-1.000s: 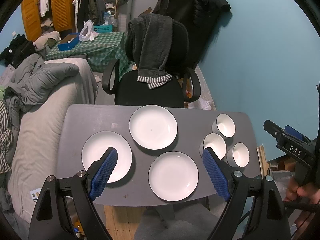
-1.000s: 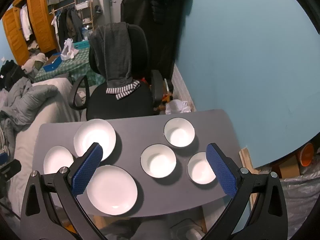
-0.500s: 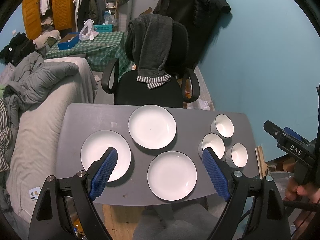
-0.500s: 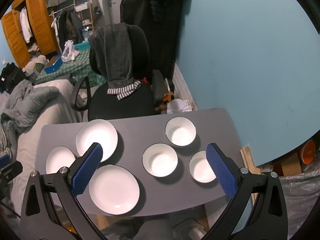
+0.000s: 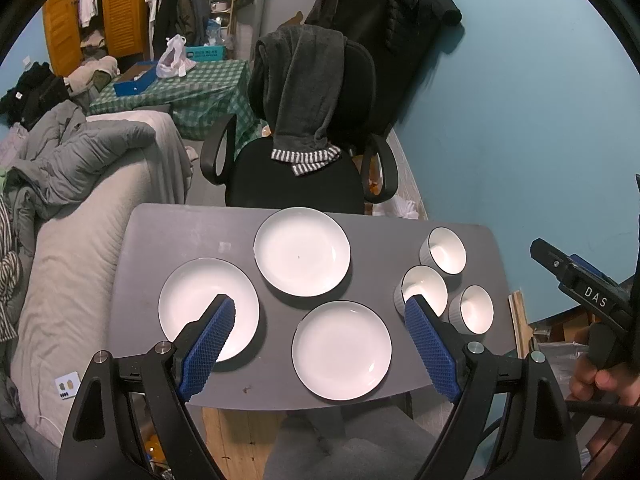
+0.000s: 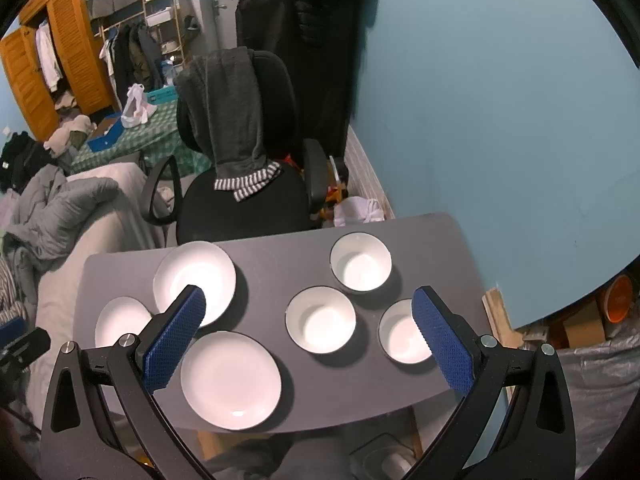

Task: Organize plates and bowls

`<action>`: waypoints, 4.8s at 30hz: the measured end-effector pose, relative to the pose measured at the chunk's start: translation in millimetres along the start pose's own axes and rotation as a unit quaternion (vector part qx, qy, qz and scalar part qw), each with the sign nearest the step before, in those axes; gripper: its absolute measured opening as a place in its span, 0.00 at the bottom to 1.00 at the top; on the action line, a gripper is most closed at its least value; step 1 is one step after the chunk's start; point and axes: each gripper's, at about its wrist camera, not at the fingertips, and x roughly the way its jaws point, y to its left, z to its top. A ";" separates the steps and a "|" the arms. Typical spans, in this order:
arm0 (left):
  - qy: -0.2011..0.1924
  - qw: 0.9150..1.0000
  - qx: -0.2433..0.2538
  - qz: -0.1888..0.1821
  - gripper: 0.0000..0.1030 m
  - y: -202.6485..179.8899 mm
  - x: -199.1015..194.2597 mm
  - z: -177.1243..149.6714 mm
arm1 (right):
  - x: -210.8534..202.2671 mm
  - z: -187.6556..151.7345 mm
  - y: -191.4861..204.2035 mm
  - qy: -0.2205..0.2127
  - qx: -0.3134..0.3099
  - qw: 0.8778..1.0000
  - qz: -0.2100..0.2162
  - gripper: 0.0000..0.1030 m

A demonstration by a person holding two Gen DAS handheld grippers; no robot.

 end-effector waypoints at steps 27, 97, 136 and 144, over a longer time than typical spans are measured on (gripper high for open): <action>0.001 1.000 -0.007 -0.003 0.86 2.4 1.1 -5.7 | -2.6 2.4 -2.9 0.001 0.005 1.000 0.003 0.98; 0.139 0.989 -0.029 -0.028 0.86 43.7 193.0 -93.1 | 222.3 -81.8 88.2 0.198 -0.257 0.929 0.178 0.98; 0.213 0.973 -0.081 -0.041 0.68 59.8 250.9 -127.2 | 254.6 -124.6 109.8 0.192 -0.396 0.893 0.091 0.34; 0.220 0.972 -0.067 -0.041 0.68 51.3 257.1 -122.7 | 264.2 -116.6 114.3 0.202 -0.360 0.907 0.077 0.30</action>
